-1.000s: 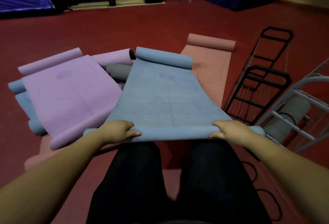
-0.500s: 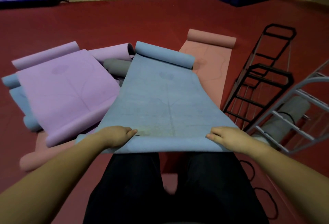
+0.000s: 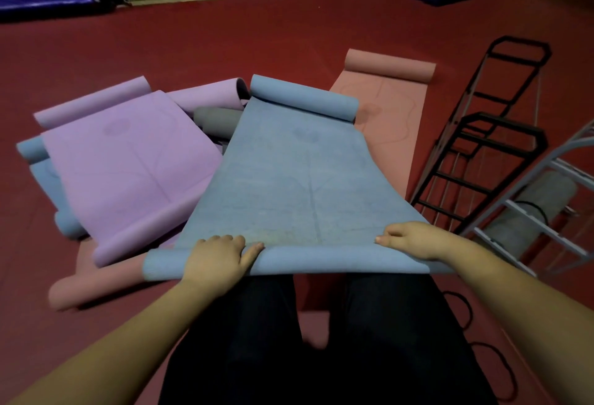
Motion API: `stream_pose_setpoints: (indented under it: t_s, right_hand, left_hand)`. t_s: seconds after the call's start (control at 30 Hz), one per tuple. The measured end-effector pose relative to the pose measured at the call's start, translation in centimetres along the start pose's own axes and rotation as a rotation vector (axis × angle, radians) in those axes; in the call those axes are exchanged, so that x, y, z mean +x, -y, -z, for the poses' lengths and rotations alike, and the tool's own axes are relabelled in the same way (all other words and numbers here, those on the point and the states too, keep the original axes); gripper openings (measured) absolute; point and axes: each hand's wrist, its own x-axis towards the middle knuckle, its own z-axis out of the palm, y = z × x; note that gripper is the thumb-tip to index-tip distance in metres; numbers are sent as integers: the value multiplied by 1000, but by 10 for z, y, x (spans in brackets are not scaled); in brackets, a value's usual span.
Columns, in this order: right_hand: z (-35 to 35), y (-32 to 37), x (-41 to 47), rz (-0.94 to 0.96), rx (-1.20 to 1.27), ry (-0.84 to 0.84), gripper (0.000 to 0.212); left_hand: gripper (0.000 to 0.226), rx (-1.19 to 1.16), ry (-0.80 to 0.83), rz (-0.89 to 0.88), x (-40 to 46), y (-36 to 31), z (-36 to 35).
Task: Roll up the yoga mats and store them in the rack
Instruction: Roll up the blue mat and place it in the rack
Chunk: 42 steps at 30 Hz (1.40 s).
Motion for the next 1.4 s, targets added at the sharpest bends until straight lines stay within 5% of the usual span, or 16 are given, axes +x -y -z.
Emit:
stream_pose_setpoints:
  t_s: [0.23, 0.37, 0.83, 1.03, 1.23, 1.4]
  right_hand:
    - [-36, 8, -24, 38, -235, -570, 59]
    - [-64, -2, -30, 97, -348, -718, 58]
    - [-10, 20, -22, -74, -357, -211, 60]
    - [-8, 16, -7, -104, -182, -24, 68]
    - [-6, 10, 2, -21, -19, -70, 50]
    - [-14, 21, -6, 30, -144, -348, 40]
  left_hand:
    - [62, -158, 195, 48, 32, 3, 5]
    - [69, -199, 346, 76, 45, 3, 7]
    - [75, -272, 547, 111, 50, 2, 38]
    - [53, 69, 229, -18, 25, 9, 5]
    - [51, -19, -212, -39, -6, -6, -15]
    - [60, -93, -99, 25, 11, -7, -6]
